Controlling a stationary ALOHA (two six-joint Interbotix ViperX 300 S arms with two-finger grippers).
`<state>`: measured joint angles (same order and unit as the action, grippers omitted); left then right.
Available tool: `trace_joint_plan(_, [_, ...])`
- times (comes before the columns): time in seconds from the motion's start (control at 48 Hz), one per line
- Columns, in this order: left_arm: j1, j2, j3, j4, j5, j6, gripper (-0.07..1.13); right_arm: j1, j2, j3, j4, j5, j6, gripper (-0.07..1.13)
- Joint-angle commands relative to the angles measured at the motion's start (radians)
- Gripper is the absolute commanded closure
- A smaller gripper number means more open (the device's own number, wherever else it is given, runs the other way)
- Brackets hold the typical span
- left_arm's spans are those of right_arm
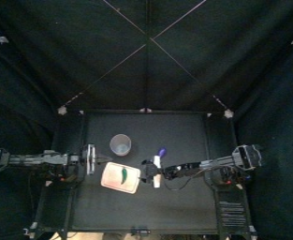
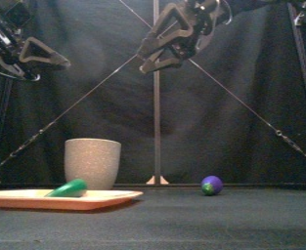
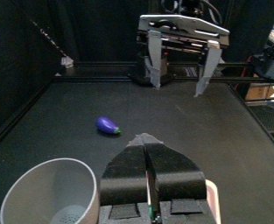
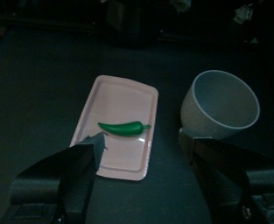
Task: Pick the green pepper then place it on the pink plate
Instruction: Drop green pepper on the pink plate and return to neutral
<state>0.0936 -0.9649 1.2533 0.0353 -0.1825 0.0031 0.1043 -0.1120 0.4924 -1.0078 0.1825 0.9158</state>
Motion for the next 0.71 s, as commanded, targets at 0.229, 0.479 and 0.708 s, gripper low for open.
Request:
trace_joint_plan(0.229, [0.021,0.003,-0.014,0.018,-0.009,0.003,0.97,-0.103,-0.172,0.167,0.009,-0.222,0.0,0.06])
trace_joint_plan(0.479, [0.031,0.002,-0.014,0.021,-0.011,0.003,0.97,-0.175,-0.31,0.299,0.032,-0.336,-0.011,0.06])
trace_joint_plan(0.708, [0.031,0.002,-0.011,0.032,-0.009,0.003,0.97,-0.222,-0.382,0.382,0.029,-0.408,-0.015,0.06])
